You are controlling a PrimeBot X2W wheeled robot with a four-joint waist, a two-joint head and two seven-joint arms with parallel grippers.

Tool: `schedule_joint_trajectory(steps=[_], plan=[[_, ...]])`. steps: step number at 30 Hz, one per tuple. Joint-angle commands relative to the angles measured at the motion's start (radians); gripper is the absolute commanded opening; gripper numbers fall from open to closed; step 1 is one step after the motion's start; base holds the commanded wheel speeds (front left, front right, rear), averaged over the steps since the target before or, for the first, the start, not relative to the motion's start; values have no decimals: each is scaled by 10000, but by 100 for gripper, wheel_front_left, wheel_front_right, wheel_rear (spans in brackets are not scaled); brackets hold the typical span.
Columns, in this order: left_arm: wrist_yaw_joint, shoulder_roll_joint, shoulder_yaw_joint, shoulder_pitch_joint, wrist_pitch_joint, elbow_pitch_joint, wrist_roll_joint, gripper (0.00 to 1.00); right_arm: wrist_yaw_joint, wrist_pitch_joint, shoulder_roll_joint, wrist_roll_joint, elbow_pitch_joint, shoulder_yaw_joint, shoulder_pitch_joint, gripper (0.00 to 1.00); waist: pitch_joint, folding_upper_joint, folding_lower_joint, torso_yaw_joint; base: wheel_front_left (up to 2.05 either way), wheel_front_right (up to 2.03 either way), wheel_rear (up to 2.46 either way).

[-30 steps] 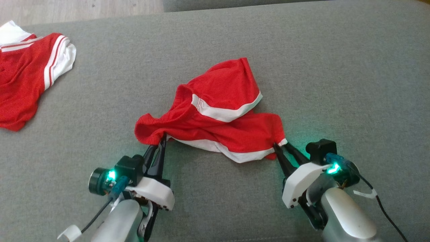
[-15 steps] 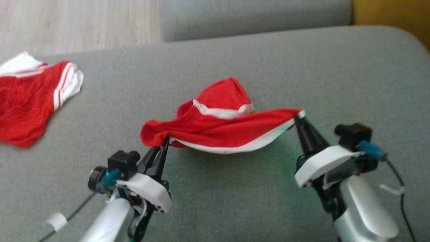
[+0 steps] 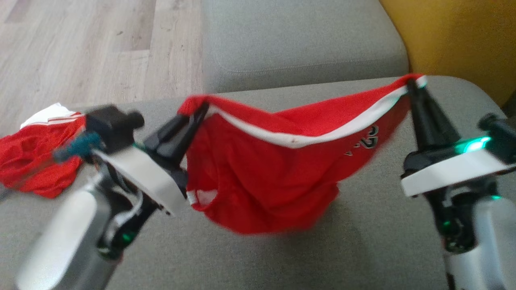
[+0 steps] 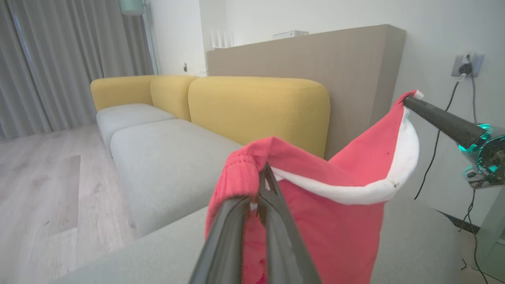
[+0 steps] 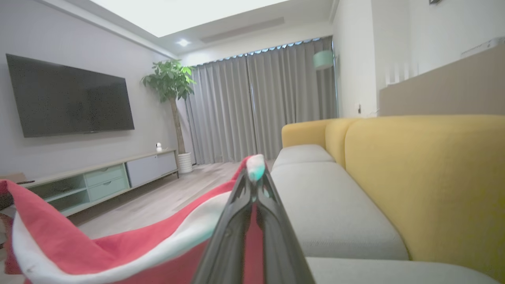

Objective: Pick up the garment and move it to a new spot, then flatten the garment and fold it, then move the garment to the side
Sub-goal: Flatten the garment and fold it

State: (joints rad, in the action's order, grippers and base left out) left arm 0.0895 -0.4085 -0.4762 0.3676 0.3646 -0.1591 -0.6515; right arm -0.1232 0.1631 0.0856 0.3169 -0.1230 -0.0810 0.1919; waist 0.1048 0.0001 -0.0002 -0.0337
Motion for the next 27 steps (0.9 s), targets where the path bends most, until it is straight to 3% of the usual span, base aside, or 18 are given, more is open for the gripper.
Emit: schedule_joint_trajectory(steps=[1, 6, 12, 18, 22, 27], plan=[[2, -428, 703, 1020, 417, -841, -230, 0, -75, 195, 172, 73, -836, -47, 488, 0, 86, -1, 2, 6, 0, 0, 0], [-36, -856, 1035, 2029, 1483, -1829, -626, 0, -75, 852, 248, -41, -2109, 406, 663, 0, 70, -1, 2, -20, 0, 0, 0], [12, -868, 1029, 2863, 2028, -1483, -939, 0, -75, 1482, 164, -99, -2310, 906, 790, 0, -494, -1, 2, -53, 0, 0, 0], [138, -688, 794, 3500, 2219, -304, -1168, 0, -75, 1648, -26, 176, -1065, 849, 1536, 0, -1617, -1, 2, -233, 0, 0, 0], [230, -571, 786, 4928, 1876, 1109, -703, 0, -75, 1223, 20, -95, 632, 663, 3536, 0, -2751, -1, 2, -433, 0, 0, 0], [313, -305, 807, 7281, 525, 3060, 328, 0, -75, -167, -156, -674, 2884, 619, 6595, 0, -3763, -1, 2, -732, 0, 0, 0]])
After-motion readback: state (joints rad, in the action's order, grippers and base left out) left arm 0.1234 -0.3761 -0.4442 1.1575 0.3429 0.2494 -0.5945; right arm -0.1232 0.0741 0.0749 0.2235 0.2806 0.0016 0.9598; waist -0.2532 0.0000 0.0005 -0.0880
